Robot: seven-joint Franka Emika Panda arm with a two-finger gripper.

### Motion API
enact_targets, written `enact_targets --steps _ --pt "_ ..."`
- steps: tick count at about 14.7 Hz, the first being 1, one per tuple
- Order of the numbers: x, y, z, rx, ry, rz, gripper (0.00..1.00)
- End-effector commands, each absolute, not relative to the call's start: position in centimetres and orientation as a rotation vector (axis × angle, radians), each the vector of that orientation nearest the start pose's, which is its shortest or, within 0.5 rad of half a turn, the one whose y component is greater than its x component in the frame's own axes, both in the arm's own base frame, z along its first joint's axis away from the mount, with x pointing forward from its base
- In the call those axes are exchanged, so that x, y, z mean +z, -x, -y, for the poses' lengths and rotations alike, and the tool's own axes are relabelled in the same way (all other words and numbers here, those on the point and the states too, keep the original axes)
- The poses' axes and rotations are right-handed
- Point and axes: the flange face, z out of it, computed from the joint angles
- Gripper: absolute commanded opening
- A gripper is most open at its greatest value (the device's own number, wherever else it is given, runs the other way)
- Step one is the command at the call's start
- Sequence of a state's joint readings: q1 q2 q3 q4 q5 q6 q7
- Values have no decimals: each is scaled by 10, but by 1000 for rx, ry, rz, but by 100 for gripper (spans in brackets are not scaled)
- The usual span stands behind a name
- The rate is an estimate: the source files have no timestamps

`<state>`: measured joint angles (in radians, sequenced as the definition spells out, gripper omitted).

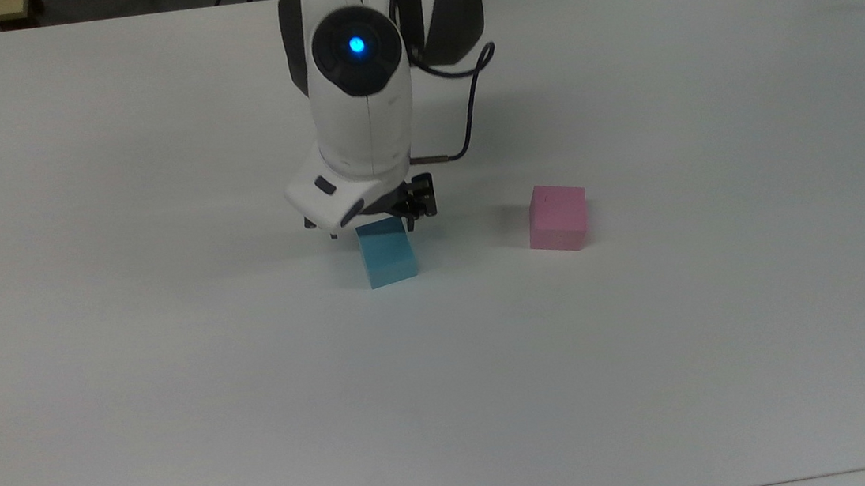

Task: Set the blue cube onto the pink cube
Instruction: 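Close the gripper on the light blue cube, then lift the blue cube and carry it over the pink cube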

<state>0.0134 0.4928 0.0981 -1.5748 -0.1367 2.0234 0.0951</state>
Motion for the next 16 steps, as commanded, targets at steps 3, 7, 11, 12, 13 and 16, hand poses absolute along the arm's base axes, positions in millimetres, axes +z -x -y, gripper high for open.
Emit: enact_targets --steps 3,7,11,12,13,16 --pt "341 -683 -80 28 3227 206 100" --pt "339 -686 -81 -19 3225 216 62" --pt "341 -686 -82 -19 3234 227 23" --pt "359 -682 -86 -35 3235 226 23" --pt "374 -676 -92 -7 3238 217 23" --pt "394 -658 -150 19 3233 244 24"
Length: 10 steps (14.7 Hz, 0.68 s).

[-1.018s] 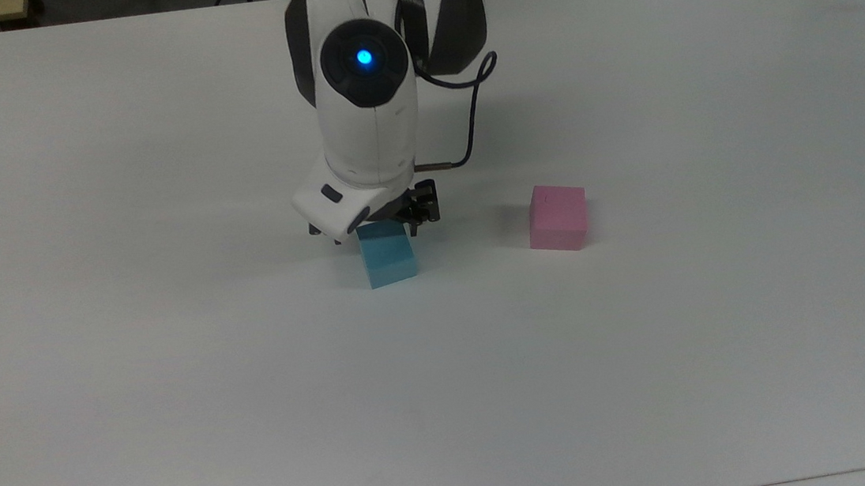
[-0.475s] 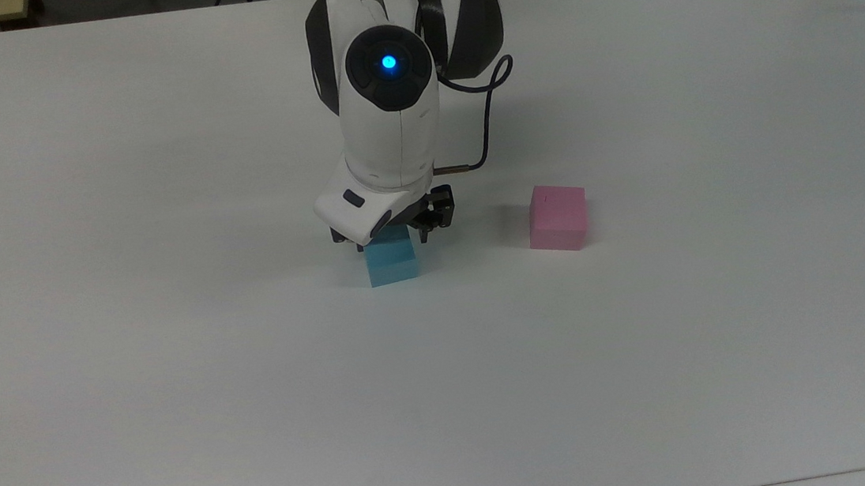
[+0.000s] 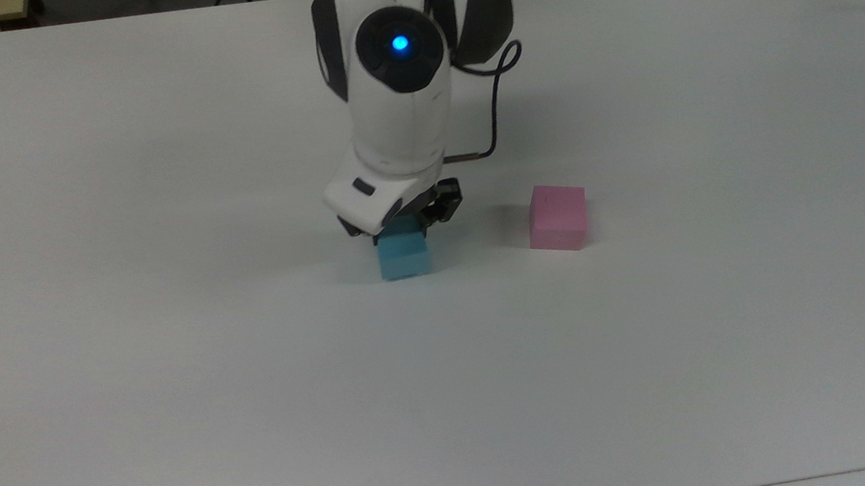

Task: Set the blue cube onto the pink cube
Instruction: 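Lift the blue cube and carry it over the pink cube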

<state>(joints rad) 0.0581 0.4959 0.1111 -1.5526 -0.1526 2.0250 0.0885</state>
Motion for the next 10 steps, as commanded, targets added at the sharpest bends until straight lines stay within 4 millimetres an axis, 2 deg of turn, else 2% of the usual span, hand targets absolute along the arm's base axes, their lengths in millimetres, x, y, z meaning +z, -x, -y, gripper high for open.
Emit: enact_targets --steps 1,2,4,7,9,10 --pt "399 -655 -164 0 3233 204 25" --pt "407 -651 -192 -40 3224 175 25" --pt "411 -649 -214 -69 3216 129 25" --pt "408 -638 -246 -67 3211 191 27" --pt "400 -634 -270 -87 3186 167 28" --pt "401 -635 -278 -132 3166 133 32"
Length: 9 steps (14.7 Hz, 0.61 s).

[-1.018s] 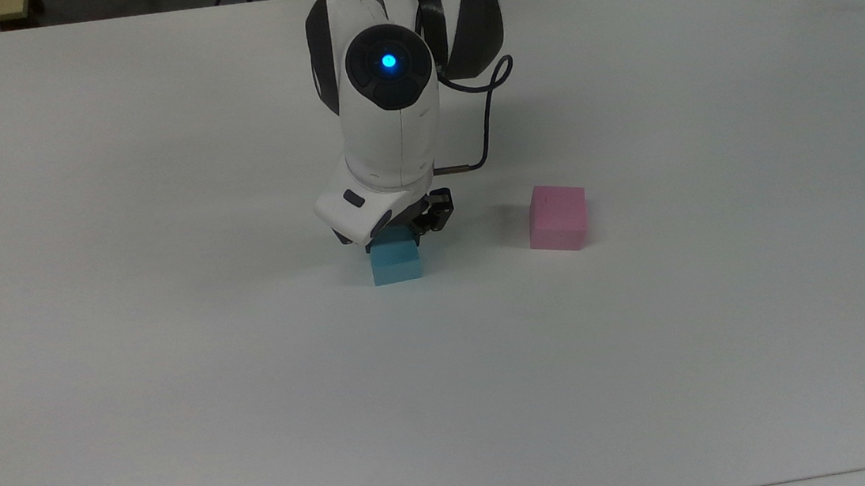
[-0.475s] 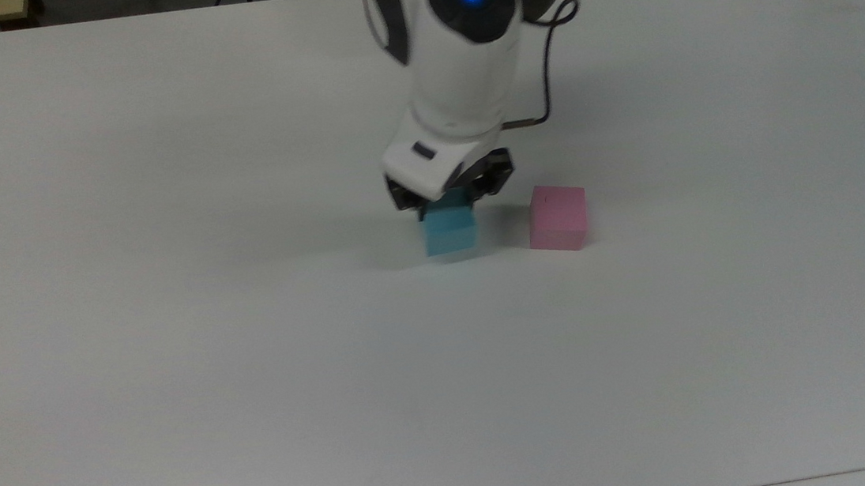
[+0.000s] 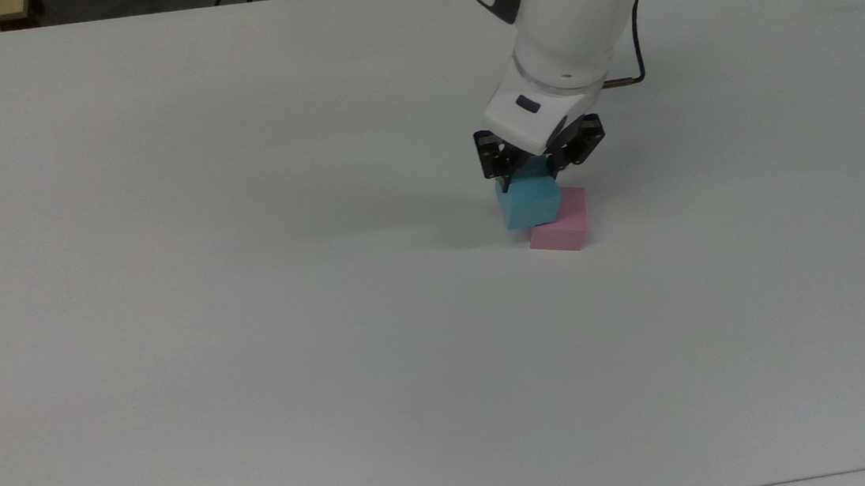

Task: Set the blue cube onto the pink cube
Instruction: 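Lift the blue cube and carry it over the pink cube, then lower the blue cube onto the pink cube and open the gripper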

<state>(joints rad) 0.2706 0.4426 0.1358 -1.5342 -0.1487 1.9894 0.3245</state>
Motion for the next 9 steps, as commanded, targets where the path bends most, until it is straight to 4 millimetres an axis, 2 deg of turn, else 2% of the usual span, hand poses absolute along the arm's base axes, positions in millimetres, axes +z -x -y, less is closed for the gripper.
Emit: enact_targets --steps 1,3,4,5,6,9 --pt "401 -636 -285 -163 3154 110 35" --pt "390 -634 -297 -164 3152 115 40" --pt "390 -635 -298 -176 3147 113 52" --pt "392 -635 -298 -181 3145 113 97" --pt "392 -635 -298 -184 3149 124 100" --pt "401 -635 -292 -195 3150 124 100"
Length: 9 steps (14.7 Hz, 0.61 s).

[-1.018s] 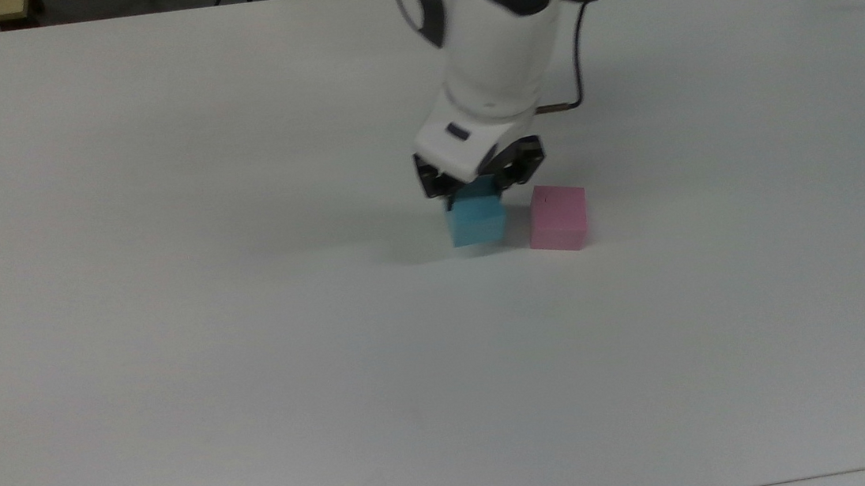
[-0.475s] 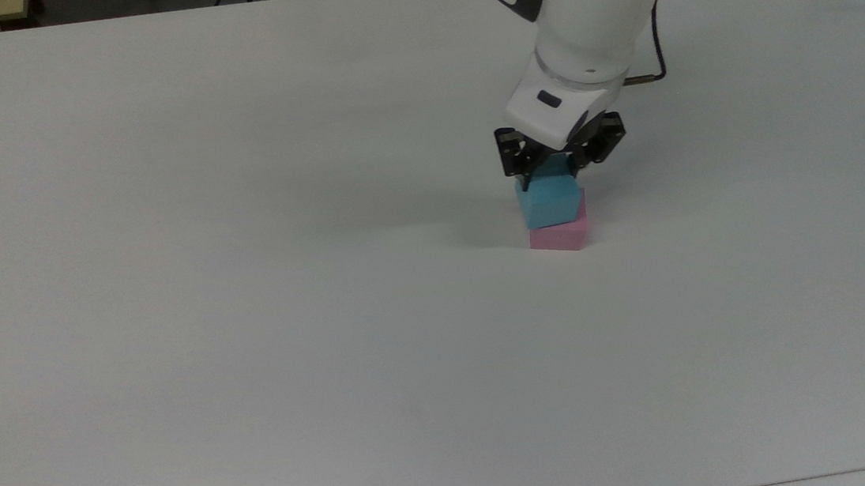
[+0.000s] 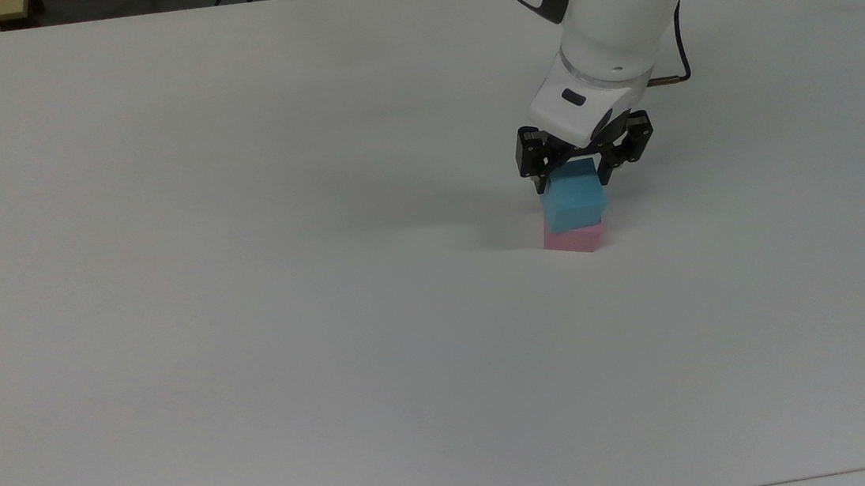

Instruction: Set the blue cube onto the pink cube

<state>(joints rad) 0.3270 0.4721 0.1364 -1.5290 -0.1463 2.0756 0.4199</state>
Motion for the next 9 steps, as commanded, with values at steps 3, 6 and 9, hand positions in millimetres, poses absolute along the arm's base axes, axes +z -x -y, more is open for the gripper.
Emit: enact_targets --steps 3,6,9 --pt "441 -630 -269 -206 3163 73 100" --pt "497 -617 -190 -93 3229 -48 100" --pt "544 -587 -109 -13 3245 8 100"
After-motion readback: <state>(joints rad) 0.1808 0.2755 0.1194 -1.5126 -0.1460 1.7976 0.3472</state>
